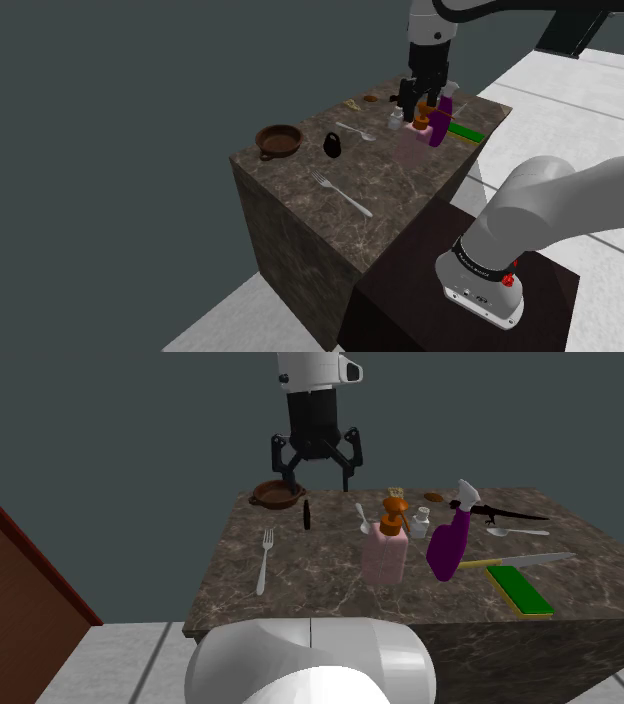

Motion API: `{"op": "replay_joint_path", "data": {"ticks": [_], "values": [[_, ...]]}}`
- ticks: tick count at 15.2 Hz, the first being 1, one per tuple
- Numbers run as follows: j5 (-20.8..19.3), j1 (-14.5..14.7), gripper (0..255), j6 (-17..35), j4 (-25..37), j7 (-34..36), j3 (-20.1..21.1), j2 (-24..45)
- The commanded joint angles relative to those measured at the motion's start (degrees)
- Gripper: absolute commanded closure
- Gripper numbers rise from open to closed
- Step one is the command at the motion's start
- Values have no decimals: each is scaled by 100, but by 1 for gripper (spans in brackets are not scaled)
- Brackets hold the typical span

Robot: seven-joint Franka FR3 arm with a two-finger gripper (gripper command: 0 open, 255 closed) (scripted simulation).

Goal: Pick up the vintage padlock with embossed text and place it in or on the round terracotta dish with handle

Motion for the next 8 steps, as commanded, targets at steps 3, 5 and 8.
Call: {"op": "replay_joint_path", "data": {"ticks": [3, 5, 8], "values": [[0, 30, 0, 726, -455, -52, -59, -132], [-4, 61, 0, 1477, -874, -103, -120, -204], [-11, 106, 0, 2659, -1429, -186, -216, -182]]}}
